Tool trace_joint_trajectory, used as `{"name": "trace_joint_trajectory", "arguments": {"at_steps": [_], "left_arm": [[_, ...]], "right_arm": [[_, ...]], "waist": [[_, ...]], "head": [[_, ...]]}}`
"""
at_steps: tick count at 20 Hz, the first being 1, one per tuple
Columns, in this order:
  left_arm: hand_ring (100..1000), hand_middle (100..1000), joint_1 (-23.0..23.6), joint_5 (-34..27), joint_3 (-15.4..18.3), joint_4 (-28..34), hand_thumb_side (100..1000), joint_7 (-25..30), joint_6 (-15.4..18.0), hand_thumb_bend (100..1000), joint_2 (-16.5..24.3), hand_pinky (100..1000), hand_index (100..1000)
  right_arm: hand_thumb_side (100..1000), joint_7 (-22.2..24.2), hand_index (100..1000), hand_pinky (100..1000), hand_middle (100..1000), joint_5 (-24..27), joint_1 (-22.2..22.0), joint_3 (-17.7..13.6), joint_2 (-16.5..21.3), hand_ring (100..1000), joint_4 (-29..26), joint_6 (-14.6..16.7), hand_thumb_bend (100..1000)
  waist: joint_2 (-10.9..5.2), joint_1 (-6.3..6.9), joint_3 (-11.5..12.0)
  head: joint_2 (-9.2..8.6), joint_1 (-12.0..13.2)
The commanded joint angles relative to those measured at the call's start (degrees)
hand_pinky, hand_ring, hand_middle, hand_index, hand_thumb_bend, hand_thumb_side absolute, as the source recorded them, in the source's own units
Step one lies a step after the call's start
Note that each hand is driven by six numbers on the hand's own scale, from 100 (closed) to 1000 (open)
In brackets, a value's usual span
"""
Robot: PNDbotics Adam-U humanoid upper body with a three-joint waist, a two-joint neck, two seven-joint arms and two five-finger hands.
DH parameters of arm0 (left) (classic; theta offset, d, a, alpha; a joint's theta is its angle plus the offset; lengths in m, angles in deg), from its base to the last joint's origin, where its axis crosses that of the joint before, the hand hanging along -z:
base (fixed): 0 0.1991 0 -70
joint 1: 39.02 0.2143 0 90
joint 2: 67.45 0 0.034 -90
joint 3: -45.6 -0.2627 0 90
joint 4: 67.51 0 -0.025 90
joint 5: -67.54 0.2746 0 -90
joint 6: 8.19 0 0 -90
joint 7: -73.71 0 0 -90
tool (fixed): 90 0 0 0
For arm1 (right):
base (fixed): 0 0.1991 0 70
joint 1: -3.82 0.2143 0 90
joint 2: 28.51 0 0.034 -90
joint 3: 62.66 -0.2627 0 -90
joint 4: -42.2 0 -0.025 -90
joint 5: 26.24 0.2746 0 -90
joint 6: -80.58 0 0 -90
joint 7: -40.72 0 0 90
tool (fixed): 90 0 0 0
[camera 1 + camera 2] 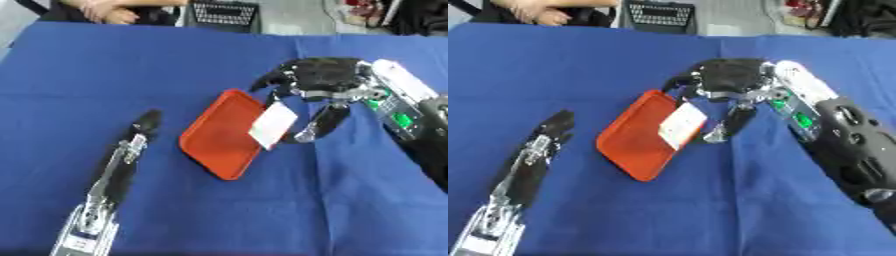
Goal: Pick up objects on the table and place them in the box.
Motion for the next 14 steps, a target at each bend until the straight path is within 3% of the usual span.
{"name": "trace_joint_trajectory", "arguments": {"at_steps": [1, 7, 11, 14], "left_arm": [[1000, 1000, -0.23, -0.11, -0.31, 0.70, 1000, 0.32, 0.10, 197, 0.25, 1000, 1000], [1000, 1000, -0.25, -0.29, -0.65, 0.68, 1000, 0.68, 0.10, 197, -0.07, 1000, 1000], [1000, 1000, -0.29, -0.37, -0.76, 0.63, 1000, 0.82, 0.12, 197, -0.23, 1000, 1000], [1000, 1000, -0.34, -0.40, -0.81, 0.61, 1000, 0.88, 0.14, 197, -0.31, 1000, 1000]], "right_arm": [[429, 17.53, 741, 825, 899, 0.84, 2.89, -2.26, -2.41, 851, 1.97, 15.94, 373], [453, 18.94, 778, 820, 895, -2.27, 6.76, -6.45, -8.98, 845, 10.25, 15.94, 384], [602, 16.64, 921, 814, 900, -6.72, 8.15, -8.72, -11.87, 842, 14.86, 15.94, 483], [796, 12.03, 990, 808, 906, -10.86, 8.19, -9.41, -12.72, 842, 16.80, 15.94, 551]], "waist": [[-0.99, 0.35, 0.20], [-1.02, 0.69, 0.84], [-0.96, 0.83, 1.08], [-0.92, 0.89, 1.17]], "head": [[-0.48, -0.48], [-0.65, -1.58], [-0.61, -2.18], [-0.64, -2.46]]}}
